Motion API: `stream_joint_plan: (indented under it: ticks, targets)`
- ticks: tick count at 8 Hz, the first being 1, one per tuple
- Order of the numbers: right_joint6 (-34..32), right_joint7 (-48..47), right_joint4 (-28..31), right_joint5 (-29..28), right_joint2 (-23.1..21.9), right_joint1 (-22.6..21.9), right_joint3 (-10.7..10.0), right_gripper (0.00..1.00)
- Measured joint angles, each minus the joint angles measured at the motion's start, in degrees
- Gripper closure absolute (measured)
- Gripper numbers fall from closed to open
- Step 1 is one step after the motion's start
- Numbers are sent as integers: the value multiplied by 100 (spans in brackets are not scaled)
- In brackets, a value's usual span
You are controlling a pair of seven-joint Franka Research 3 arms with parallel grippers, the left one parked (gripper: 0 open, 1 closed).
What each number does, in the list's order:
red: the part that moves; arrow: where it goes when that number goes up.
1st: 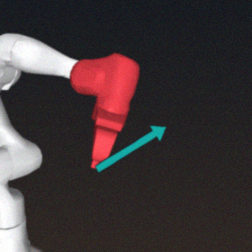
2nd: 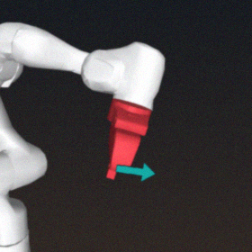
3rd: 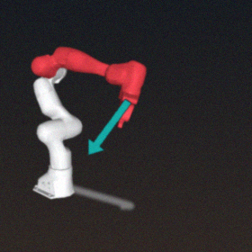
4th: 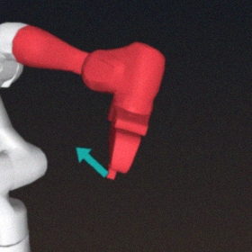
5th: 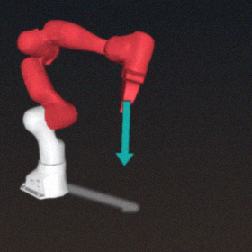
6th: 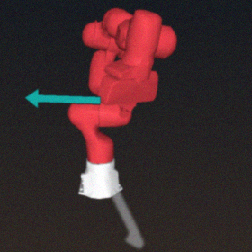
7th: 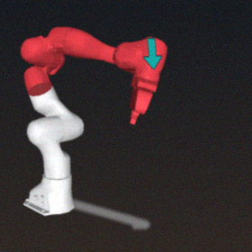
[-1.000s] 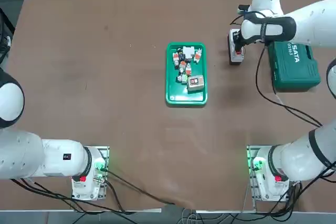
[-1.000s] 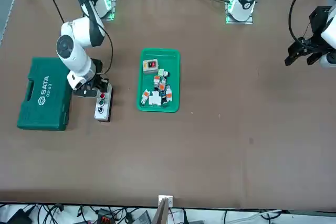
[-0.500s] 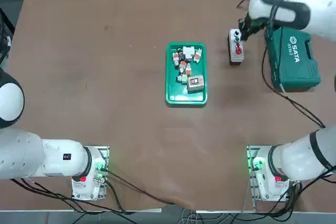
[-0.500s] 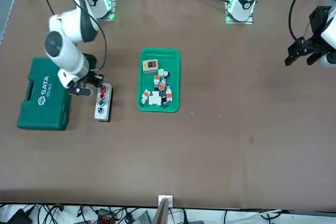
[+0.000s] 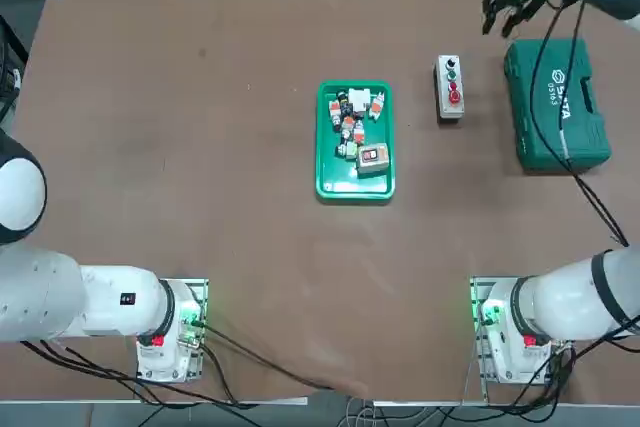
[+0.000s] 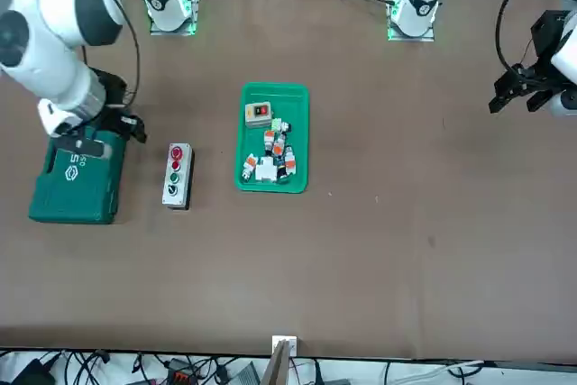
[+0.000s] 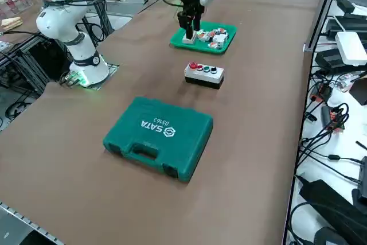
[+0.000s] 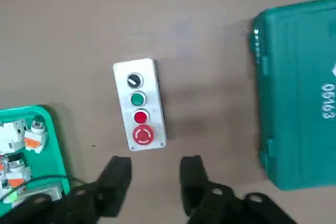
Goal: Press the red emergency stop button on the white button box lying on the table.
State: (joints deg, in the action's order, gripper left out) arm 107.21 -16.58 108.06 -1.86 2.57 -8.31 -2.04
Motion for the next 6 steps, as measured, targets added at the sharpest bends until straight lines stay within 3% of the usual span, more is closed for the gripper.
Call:
stream_joint_plan:
  ticks: [2, 4, 6]
  targets:
    - [-1302, 55, -767, 0, 8, 93, -177, 0]
    - [-1987, 124, -1476, 55, 20, 171, -260, 0]
    - [-2677, 831, -2040, 337, 23, 217, -271, 0]
